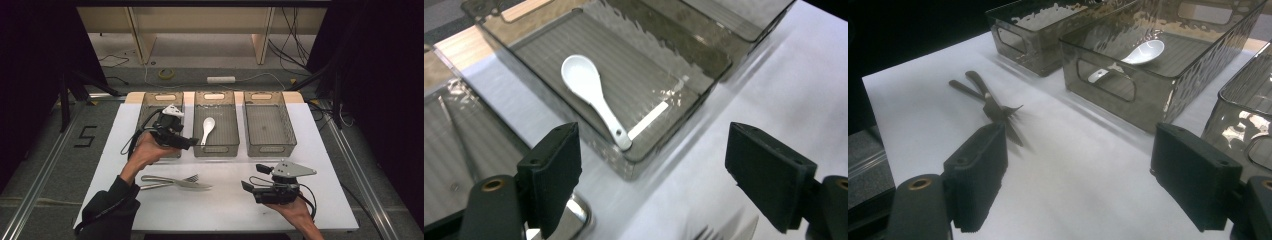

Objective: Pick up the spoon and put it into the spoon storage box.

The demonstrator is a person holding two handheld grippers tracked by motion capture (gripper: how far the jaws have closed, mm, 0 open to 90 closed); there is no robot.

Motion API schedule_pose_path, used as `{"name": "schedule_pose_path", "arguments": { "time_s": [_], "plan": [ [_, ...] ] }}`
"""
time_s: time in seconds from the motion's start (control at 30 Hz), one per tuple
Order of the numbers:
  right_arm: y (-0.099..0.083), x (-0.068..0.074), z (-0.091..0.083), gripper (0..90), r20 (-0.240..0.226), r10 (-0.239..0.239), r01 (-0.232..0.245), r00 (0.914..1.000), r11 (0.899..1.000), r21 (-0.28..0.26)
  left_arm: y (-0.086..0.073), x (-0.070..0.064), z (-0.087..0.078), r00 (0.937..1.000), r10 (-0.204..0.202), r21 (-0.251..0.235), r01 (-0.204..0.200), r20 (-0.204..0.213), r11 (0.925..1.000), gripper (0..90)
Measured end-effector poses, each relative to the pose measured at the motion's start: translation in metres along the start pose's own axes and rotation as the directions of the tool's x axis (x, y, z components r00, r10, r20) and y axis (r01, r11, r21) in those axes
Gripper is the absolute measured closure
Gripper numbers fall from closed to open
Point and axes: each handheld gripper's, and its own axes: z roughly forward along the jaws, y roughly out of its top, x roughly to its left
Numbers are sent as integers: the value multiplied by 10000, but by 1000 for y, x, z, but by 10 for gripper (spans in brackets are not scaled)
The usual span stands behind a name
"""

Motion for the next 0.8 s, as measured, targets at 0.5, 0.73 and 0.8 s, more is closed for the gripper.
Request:
{"name": "schedule_pose_path", "arguments": {
  "time_s": [0.5, 0.73, 0.8],
  "plan": [
    [-1, -2, -1, 235, 25, -6, 6, 10000, 9999, -125, -25, 3, -9, 9998, 148, 346, -152, 130, 9993, 198],
    [-2, -4, -4, 236, 74, 72, -71, 9999, 9998, -177, -35, 2, -7, 9996, 272, 645, -278, 92, 9975, 196],
    [-2, -5, -3, 235, 55, 60, -59, 10000, 9998, -175, -39, 2, -6, 9995, 288, 861, -300, 142, 9958, 196]
  ]
}}
